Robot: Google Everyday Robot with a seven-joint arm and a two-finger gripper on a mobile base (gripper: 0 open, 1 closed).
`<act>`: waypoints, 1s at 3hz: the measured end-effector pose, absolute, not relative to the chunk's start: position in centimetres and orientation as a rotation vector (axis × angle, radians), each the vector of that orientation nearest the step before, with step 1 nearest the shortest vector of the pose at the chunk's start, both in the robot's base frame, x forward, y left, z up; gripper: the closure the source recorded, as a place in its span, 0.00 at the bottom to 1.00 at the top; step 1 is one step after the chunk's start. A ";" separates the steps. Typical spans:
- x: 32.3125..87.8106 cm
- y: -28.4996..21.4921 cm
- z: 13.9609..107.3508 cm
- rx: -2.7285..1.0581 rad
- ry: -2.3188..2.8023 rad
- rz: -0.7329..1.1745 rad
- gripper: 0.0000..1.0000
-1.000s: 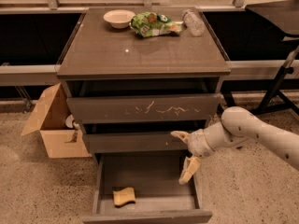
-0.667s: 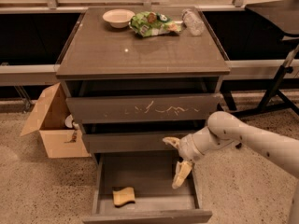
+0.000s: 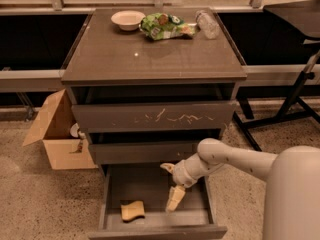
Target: Pick sponge from bottom drawer and place on counter
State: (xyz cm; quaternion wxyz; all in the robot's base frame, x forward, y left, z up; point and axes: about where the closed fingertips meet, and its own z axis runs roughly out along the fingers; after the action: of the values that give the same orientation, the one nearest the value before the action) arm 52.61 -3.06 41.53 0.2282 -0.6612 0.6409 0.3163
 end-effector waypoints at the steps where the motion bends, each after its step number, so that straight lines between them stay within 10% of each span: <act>1: 53.5 -0.9 37.7 -1.734 1.807 0.834 0.00; 3: 54.4 1.4 34.4 -1.661 1.803 0.859 0.00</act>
Offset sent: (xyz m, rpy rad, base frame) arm 0.0382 0.0639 -0.0986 0.1121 -0.0206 -0.1715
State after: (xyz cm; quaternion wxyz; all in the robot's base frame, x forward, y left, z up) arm 54.42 1.37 34.38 0.2683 -0.6159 0.6686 0.3186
